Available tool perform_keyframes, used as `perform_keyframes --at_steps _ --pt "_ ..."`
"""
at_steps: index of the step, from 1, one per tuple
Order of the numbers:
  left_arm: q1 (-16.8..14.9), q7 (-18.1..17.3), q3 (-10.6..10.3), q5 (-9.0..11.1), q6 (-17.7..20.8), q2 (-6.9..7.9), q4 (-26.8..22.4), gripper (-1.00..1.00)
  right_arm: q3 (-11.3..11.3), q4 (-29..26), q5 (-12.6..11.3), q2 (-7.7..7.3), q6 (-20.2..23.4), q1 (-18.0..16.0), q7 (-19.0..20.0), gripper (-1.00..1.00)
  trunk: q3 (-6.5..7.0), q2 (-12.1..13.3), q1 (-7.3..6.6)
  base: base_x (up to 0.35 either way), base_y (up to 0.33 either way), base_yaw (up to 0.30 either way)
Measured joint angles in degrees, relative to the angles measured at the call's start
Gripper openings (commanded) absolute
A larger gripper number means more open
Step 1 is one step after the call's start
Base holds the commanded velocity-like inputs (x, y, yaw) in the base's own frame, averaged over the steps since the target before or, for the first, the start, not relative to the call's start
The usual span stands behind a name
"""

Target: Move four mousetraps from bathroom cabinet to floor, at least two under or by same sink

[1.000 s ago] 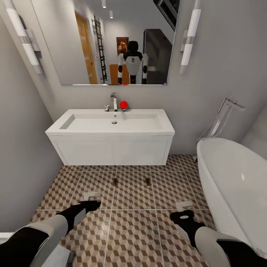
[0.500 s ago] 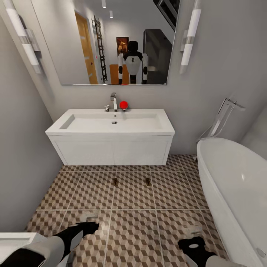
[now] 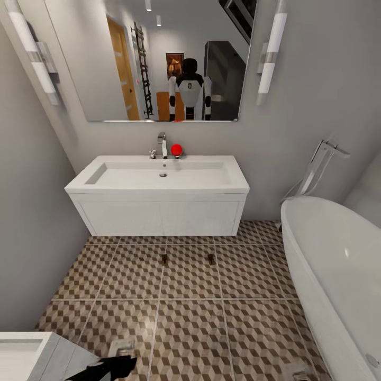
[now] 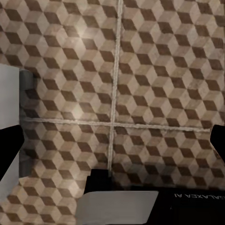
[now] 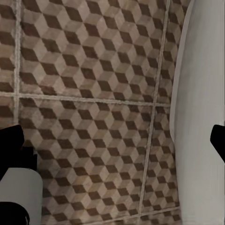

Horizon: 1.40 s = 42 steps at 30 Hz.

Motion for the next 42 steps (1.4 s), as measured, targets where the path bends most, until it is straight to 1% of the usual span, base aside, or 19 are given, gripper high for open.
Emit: perform_keyframes --at_steps 6,13,25,32,42 --pt "3.6 0.0 0.0 0.3 -0.9 -0.08 0.0 1.0 0.0 0.0 0.0 -0.11 -0.7 4.1 0.0 1.0 0.0 0.0 0.0 0.0 0.0 0.0" --pt "6.6 -0.9 0.0 0.4 -2.4 -0.08 0.0 1.0 0.1 0.1 0.1 0.1 -0.8 6.9 0.1 1.0 0.0 0.0 0.0 0.0 0.0 0.0" --pt "8.5 -2.2 0.0 0.4 -2.5 -0.38 0.0 1.0 0.1 0.1 0.1 0.31 -1.0 10.2 0.2 1.0 0.0 0.0 0.0 0.0 0.0 0.0" --pt "9.1 -2.4 0.0 0.4 -2.3 -1.79 0.0 1.0 0.1 0.1 0.2 0.37 -1.3 12.1 1.0 1.0 0.0 0.0 0.0 0.0 0.0 0.0" --pt "9.2 -2.4 0.0 0.3 -2.3 -2.83 0.0 1.0 0.1 0.1 0.1 0.46 -2.6 12.9 1.8 1.0 0.01 0.0 0.0 0.0 0.0 0.0"
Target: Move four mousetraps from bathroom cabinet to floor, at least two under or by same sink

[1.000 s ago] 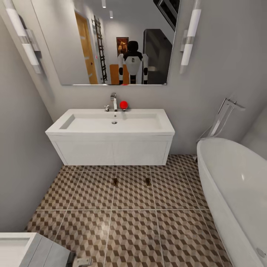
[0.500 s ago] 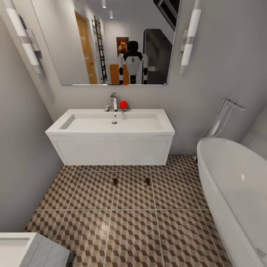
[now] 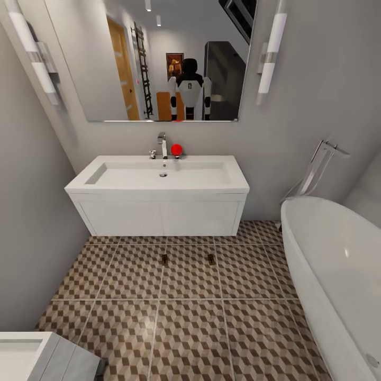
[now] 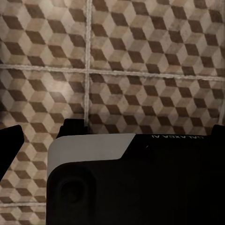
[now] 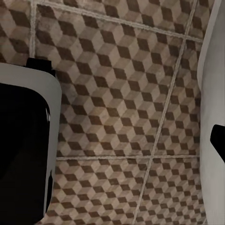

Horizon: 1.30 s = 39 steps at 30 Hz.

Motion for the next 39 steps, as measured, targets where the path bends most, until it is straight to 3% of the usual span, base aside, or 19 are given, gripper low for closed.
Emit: perform_keyframes --at_steps 39 --pt "0.2 0.1 0.0 0.1 0.2 -0.84 0.0 1.0 -0.1 0.0 -0.2 0.1 -0.3 0.1 2.4 1.0 2.96 0.0 0.0 0.0 0.0 0.0"
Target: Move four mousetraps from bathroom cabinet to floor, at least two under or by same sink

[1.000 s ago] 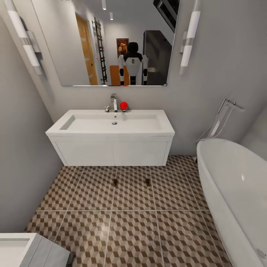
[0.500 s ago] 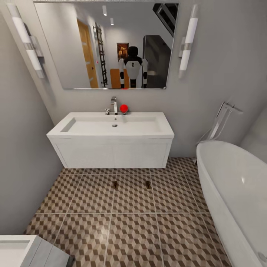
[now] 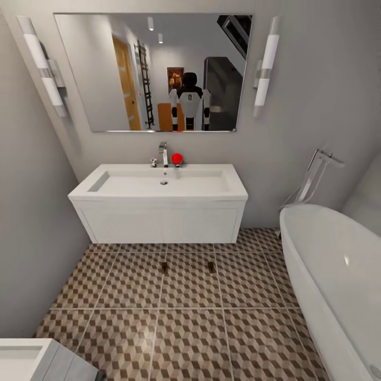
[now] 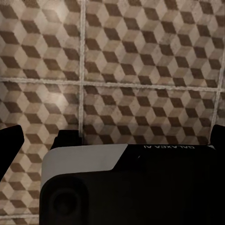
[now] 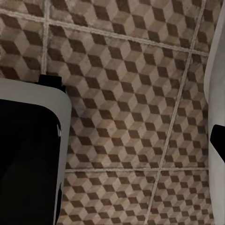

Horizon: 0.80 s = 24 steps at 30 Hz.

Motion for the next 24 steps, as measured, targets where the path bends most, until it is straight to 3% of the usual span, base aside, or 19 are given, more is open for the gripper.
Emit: perform_keyframes --at_steps 24 --pt "2.8 0.0 0.0 0.0 0.1 -1.75 0.0 1.0 0.0 0.0 0.0 0.0 0.0 0.0 1.8 1.0 2.14 0.0 0.0 0.0 0.0 0.0"
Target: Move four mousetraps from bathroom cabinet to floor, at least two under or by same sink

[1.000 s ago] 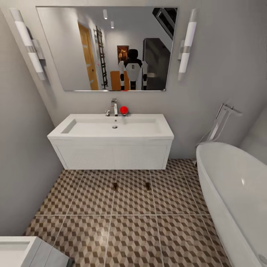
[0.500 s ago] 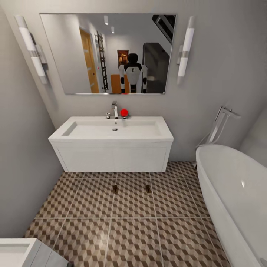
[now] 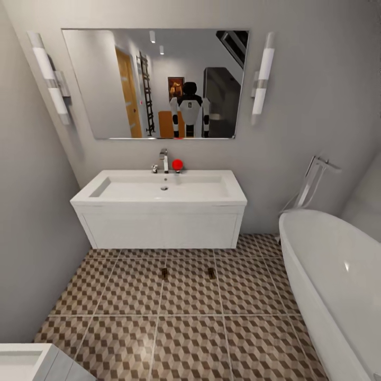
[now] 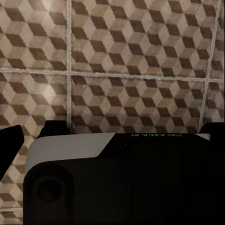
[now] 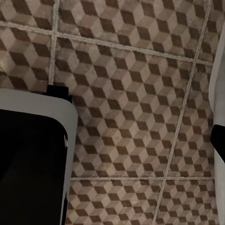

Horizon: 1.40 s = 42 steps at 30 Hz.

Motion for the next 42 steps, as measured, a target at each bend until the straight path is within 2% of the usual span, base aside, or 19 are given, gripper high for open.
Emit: perform_keyframes --at_steps 15,42 --pt "1.4 0.0 0.0 0.0 0.0 -0.81 0.0 1.0 0.0 0.0 0.0 -0.02 0.0 0.9 2.3 1.0 1.34 0.0 0.0 0.0 0.0 0.0" --pt "2.7 0.0 0.0 -0.1 -0.5 -1.2 0.0 1.0 0.0 0.0 0.0 0.0 0.0 1.0 2.8 1.0 3.74 0.0 0.0 0.0 0.0 0.0"
